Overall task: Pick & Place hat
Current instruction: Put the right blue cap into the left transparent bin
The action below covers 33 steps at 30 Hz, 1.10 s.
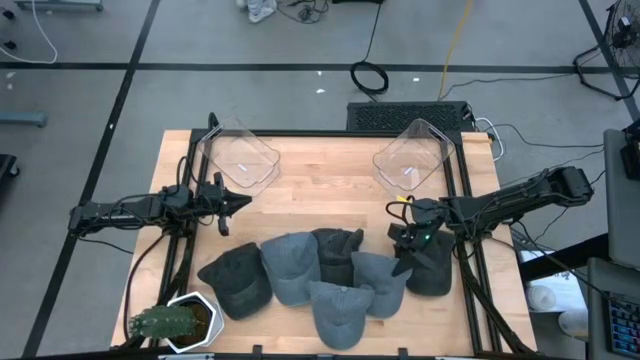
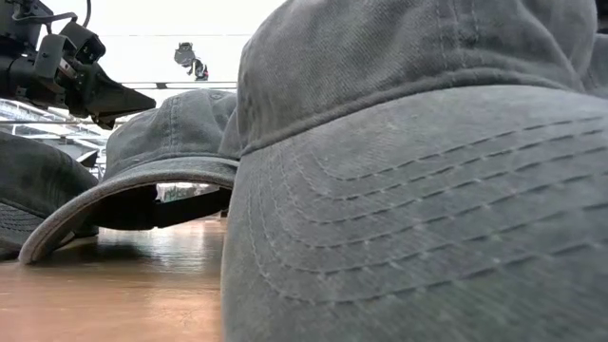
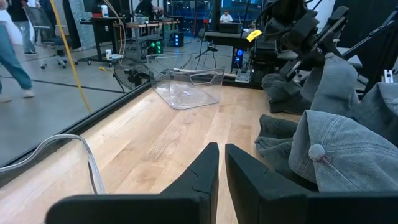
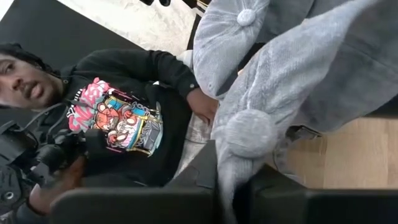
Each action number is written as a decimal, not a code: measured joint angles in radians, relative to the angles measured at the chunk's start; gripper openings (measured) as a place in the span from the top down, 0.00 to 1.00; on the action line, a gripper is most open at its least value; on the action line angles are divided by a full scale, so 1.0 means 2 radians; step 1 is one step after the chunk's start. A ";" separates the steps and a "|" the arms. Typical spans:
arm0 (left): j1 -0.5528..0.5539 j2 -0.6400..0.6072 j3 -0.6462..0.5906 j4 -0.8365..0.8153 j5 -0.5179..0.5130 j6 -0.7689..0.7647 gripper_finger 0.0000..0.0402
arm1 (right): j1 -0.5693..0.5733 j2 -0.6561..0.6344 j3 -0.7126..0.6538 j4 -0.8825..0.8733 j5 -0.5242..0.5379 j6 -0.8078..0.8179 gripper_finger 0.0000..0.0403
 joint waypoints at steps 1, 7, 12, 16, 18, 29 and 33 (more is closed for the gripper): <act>0.000 0.000 0.000 0.000 0.000 0.000 0.91 | 0.000 0.000 0.000 0.000 0.000 -0.004 0.99; 0.000 0.000 0.000 0.000 0.000 0.000 0.91 | 0.000 -0.014 0.006 -0.001 0.000 -0.010 0.99; 0.000 0.000 0.000 0.000 0.000 0.000 0.91 | -0.001 -0.046 0.023 0.000 0.001 -0.027 1.00; 0.000 0.000 0.000 0.000 0.000 0.000 0.91 | -0.001 -0.069 0.031 0.000 0.015 -0.044 1.00; 0.000 0.000 0.000 0.000 0.000 0.000 0.91 | -0.001 -0.079 0.032 0.000 0.022 -0.052 1.00; 0.000 0.000 0.000 0.000 0.000 0.000 0.91 | -0.059 -0.091 0.032 0.067 0.084 -0.123 1.00; 0.000 0.000 0.000 0.000 0.000 0.000 0.91 | -0.083 -0.091 0.032 0.102 0.097 -0.149 1.00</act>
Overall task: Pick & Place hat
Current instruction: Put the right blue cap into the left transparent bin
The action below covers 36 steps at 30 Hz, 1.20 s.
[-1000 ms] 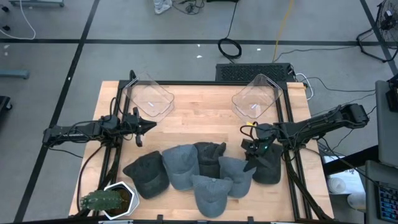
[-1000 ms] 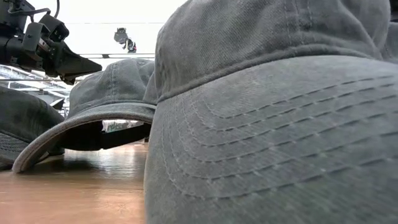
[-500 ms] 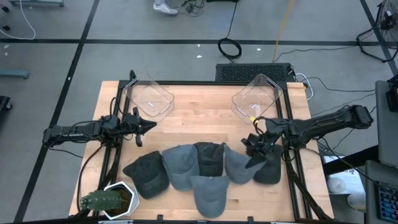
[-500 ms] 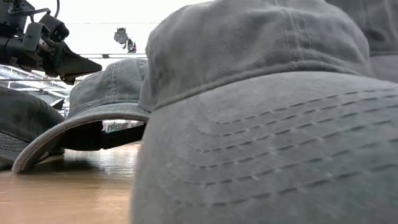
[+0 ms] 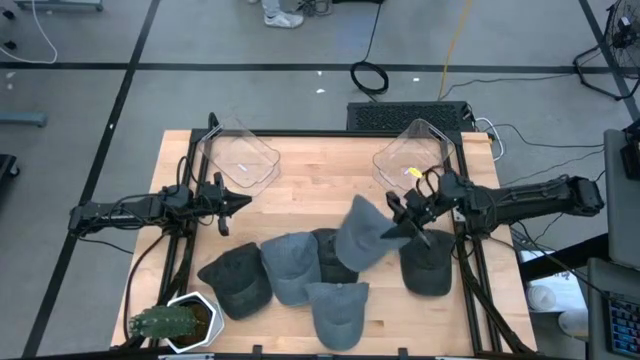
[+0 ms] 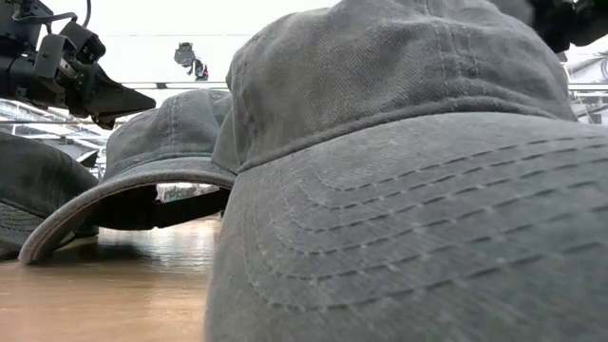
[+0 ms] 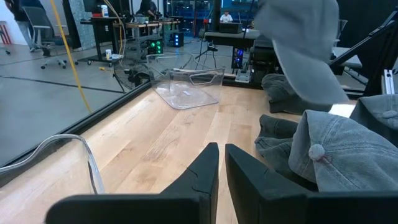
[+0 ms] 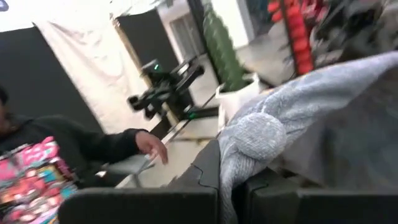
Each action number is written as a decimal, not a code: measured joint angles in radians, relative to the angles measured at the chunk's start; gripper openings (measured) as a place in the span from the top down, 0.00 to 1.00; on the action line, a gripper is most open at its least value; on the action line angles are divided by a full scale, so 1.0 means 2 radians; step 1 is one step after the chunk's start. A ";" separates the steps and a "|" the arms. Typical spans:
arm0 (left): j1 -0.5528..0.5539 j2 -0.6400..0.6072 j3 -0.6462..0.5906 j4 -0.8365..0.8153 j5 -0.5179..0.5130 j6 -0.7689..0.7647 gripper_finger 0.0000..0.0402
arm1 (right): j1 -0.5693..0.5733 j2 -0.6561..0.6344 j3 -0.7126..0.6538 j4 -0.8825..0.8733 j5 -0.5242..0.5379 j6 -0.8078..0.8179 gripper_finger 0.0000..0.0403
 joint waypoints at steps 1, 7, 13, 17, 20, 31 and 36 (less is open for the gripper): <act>0.000 0.000 0.000 0.000 0.000 0.000 0.91 | -0.004 0.000 0.000 0.007 0.000 -0.005 1.00; 0.000 0.000 0.000 0.002 0.000 0.012 0.91 | -0.009 0.005 0.000 0.024 0.008 -0.070 1.00; 0.000 0.000 0.000 0.002 0.000 0.014 0.91 | -0.009 0.035 0.000 0.093 0.039 -0.081 1.00; 0.000 0.000 -0.001 0.021 0.000 0.041 0.91 | -0.008 0.061 0.000 0.138 0.039 -0.102 1.00; 0.000 0.000 -0.001 0.044 -0.001 0.042 0.91 | -0.009 0.083 0.000 0.177 0.037 -0.114 1.00; 0.000 0.012 0.000 0.187 0.031 -0.090 0.91 | 0.000 0.120 0.000 0.219 -0.016 -0.111 1.00; 0.000 0.043 0.000 0.196 0.032 -0.159 0.91 | 0.013 0.119 0.000 0.235 -0.045 -0.111 1.00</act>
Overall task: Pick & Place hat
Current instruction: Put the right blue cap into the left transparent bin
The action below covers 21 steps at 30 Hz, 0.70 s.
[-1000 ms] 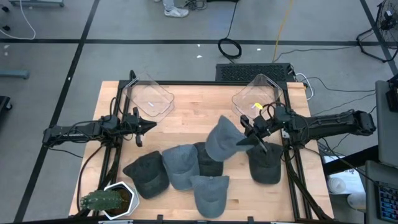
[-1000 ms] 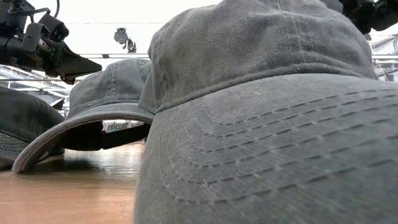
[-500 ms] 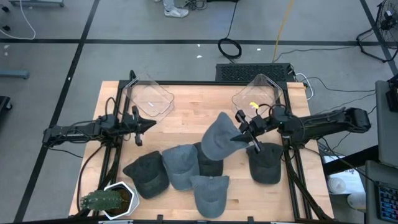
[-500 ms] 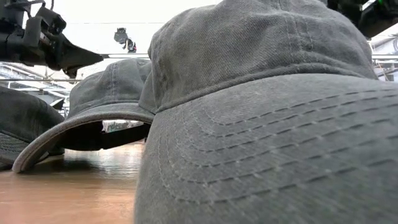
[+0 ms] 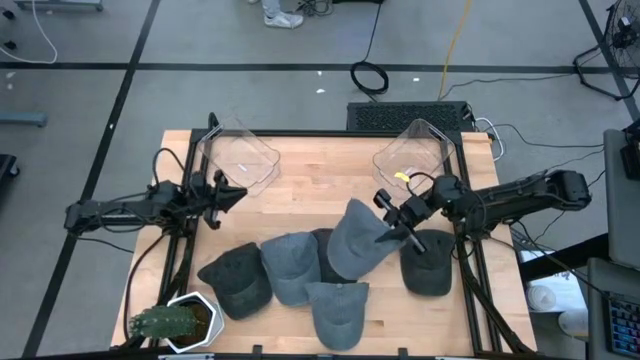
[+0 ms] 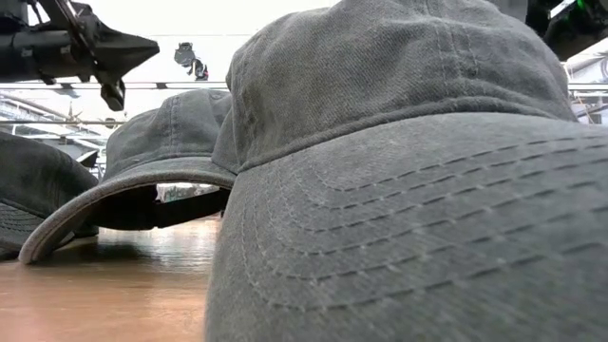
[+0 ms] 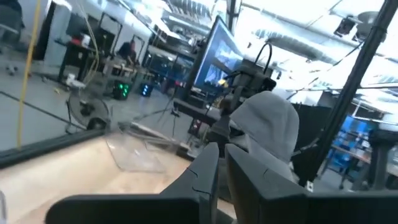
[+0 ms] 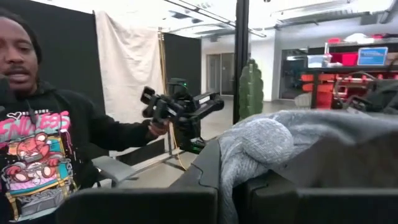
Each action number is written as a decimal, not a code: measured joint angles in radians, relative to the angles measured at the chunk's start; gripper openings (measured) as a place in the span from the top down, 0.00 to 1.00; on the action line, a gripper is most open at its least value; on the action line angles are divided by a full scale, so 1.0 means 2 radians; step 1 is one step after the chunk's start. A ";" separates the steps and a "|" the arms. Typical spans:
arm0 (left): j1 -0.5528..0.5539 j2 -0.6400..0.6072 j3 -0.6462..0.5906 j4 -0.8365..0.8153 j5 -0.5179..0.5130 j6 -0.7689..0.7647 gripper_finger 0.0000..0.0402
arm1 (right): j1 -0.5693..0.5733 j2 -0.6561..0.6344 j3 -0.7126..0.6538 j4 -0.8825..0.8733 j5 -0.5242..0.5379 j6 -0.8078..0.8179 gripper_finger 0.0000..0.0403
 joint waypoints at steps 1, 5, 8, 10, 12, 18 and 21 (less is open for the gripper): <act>0.000 0.008 0.000 0.002 -0.002 0.002 0.91 | 0.002 0.000 0.000 0.000 0.002 0.000 1.00; 0.000 0.035 0.000 0.004 -0.045 -0.018 0.91 | 0.002 0.000 0.000 -0.001 0.002 0.013 1.00; 0.000 0.051 0.000 0.002 -0.048 -0.044 0.91 | 0.002 0.000 0.000 -0.004 0.002 0.016 1.00; 0.000 0.060 0.000 0.002 -0.048 -0.055 0.91 | 0.002 0.000 0.000 -0.005 0.002 0.016 1.00; 0.000 0.074 0.000 0.015 -0.049 -0.095 0.91 | 0.002 0.000 0.000 -0.006 0.002 0.015 1.00; -0.004 0.139 0.000 0.078 -0.003 -0.219 0.82 | 0.003 0.000 0.000 -0.003 0.002 0.013 1.00; -0.014 0.189 0.000 0.137 -0.007 -0.234 0.70 | 0.013 0.011 0.007 0.000 0.003 0.013 1.00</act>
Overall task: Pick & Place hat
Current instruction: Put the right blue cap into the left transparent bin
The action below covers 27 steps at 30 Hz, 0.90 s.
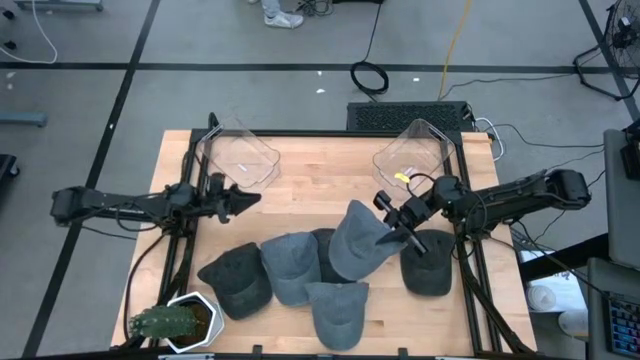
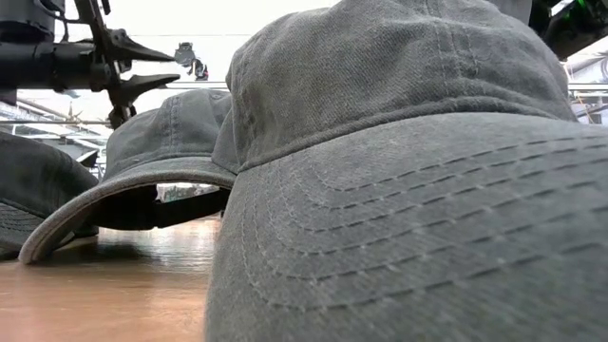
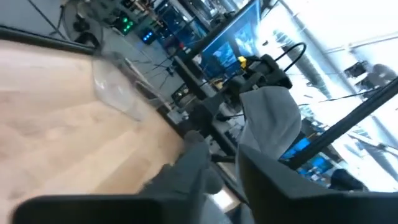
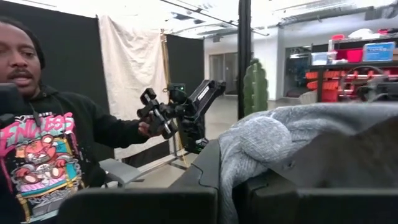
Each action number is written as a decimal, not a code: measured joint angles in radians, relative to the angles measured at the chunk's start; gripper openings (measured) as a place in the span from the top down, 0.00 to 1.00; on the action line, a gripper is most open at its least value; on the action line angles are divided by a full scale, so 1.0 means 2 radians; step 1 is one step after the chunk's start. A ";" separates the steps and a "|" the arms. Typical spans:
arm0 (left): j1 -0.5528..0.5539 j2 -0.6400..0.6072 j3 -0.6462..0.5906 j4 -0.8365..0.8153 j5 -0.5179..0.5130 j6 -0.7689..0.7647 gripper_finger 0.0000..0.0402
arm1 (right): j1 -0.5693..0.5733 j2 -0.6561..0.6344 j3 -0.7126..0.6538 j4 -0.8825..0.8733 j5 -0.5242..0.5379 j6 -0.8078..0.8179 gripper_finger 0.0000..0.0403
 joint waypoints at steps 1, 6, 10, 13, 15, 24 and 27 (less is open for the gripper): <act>-0.003 0.020 0.002 0.025 -0.001 -0.001 0.65 | 0.005 0.007 0.006 -0.001 0.000 0.000 1.00; -0.022 0.134 0.084 0.068 0.051 0.042 0.45 | 0.022 0.051 0.062 -0.053 -0.003 -0.018 1.00; -0.041 0.238 0.184 0.066 0.132 0.126 0.36 | 0.023 0.081 0.107 -0.093 -0.040 -0.029 1.00; -0.051 0.303 0.256 0.052 0.152 0.150 0.33 | 0.027 0.092 0.116 -0.090 -0.053 -0.030 1.00; -0.052 0.341 0.299 0.011 0.160 0.157 0.33 | 0.028 0.095 0.117 -0.090 -0.053 -0.029 1.00; -0.052 0.483 0.445 -0.047 0.229 0.175 0.33 | 0.039 0.096 0.117 -0.093 -0.054 -0.028 1.00; -0.052 0.498 0.477 -0.049 0.277 0.198 0.33 | 0.039 0.096 0.117 -0.094 -0.055 -0.028 1.00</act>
